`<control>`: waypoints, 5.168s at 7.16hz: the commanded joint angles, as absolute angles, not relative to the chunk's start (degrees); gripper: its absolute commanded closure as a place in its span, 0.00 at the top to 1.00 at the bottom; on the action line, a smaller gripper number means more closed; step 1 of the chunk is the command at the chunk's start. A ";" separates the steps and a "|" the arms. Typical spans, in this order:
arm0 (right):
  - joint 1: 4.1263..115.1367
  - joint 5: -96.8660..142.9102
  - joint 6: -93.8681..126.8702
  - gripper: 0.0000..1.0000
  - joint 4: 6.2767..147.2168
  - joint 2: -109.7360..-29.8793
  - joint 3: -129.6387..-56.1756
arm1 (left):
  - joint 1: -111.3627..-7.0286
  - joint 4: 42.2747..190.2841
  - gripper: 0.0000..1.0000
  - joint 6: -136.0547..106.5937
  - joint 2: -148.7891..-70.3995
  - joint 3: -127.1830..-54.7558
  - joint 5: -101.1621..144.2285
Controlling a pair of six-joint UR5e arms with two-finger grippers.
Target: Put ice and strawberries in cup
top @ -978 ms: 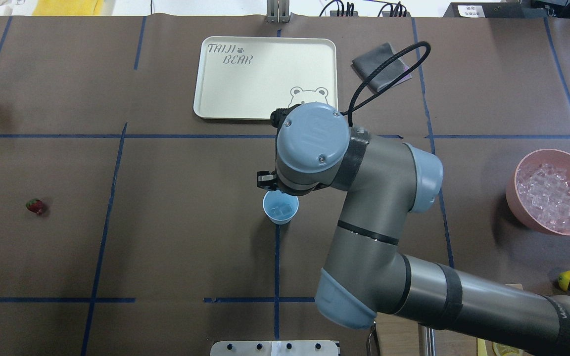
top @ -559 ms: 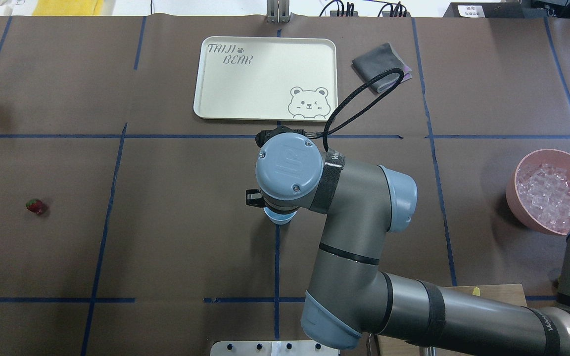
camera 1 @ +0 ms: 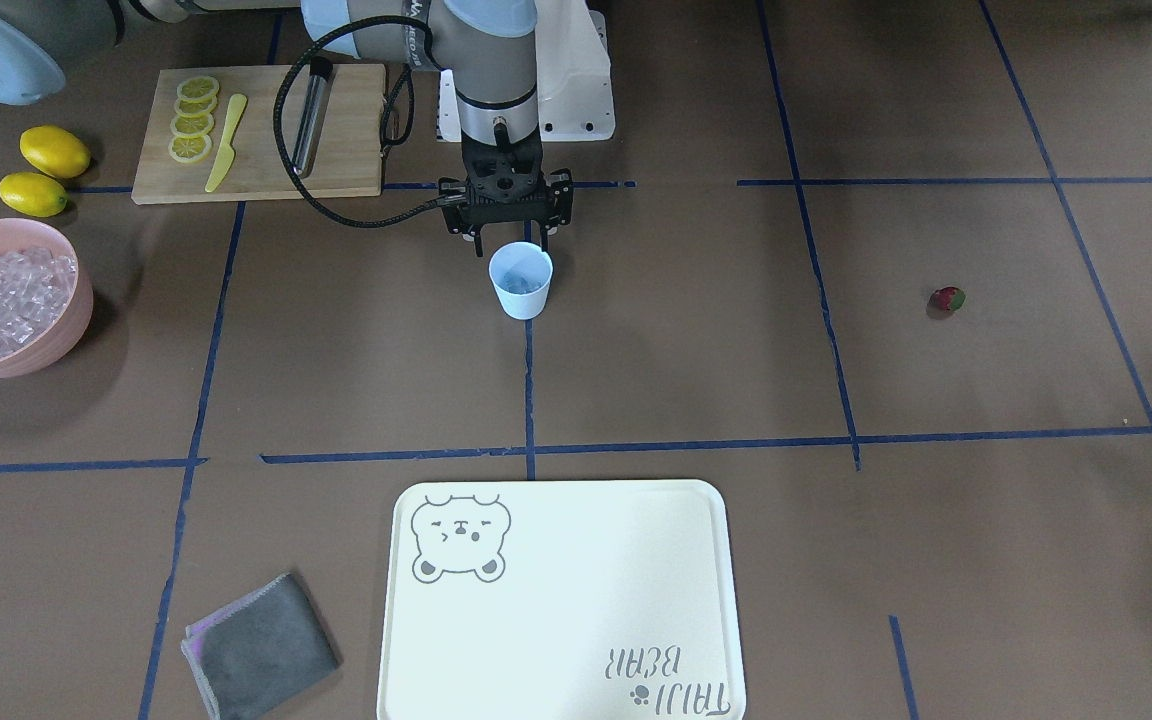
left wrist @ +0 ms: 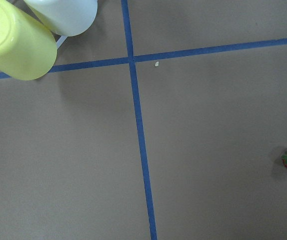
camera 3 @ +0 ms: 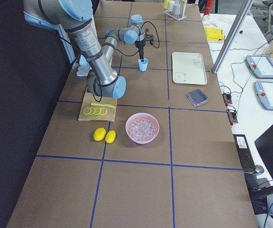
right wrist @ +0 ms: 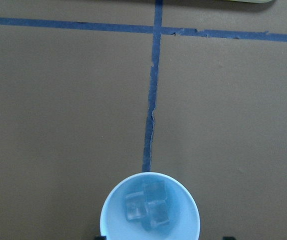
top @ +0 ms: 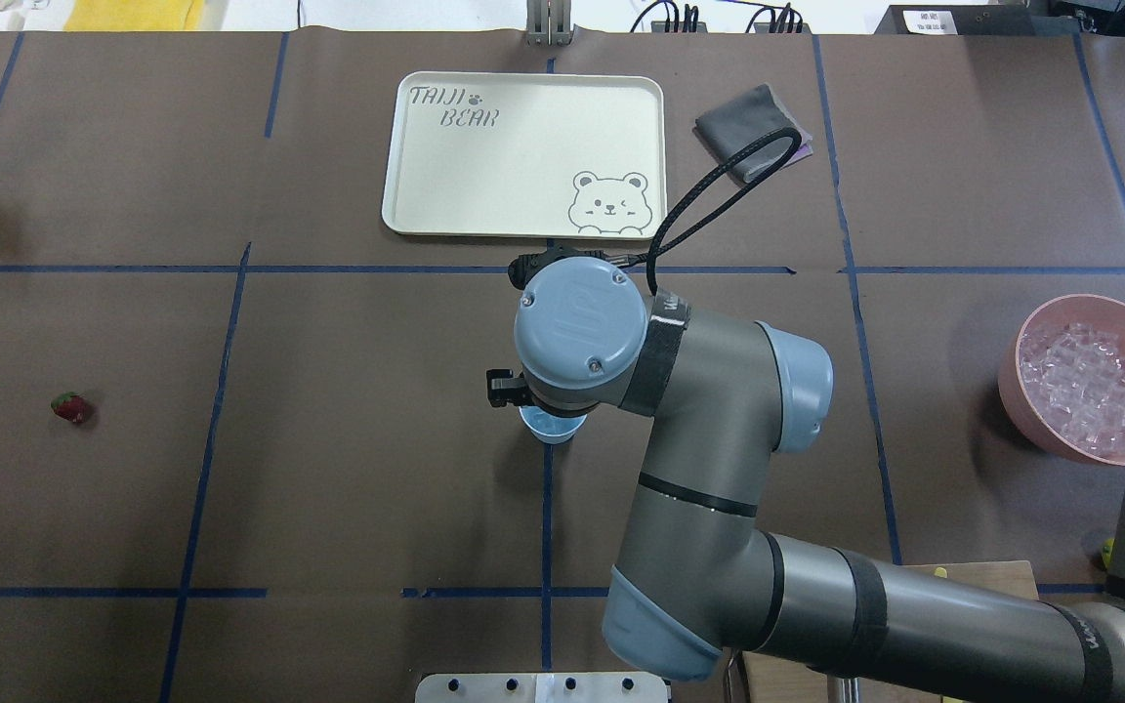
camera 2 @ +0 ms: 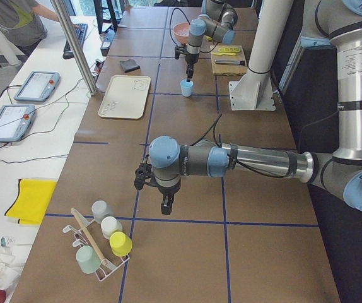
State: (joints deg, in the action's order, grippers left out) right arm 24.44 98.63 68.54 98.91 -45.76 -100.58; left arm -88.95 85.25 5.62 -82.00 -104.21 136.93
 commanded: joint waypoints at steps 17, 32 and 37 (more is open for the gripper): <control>94.04 133.86 -13.10 0.99 98.70 -103.36 -107.40 | -88.86 86.57 1.00 4.92 -89.38 -105.73 136.93; 94.04 133.95 -13.18 0.99 98.70 -103.45 -106.88 | -51.16 129.64 1.00 -48.16 -82.53 -97.92 120.76; 94.04 133.95 -13.18 0.99 98.70 -103.45 -106.88 | -48.61 129.46 1.00 -48.25 -83.85 -96.33 120.67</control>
State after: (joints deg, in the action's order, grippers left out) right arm 94.04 133.95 -13.18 98.74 -103.45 -106.88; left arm -49.04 129.54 -48.25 -83.65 -96.55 120.71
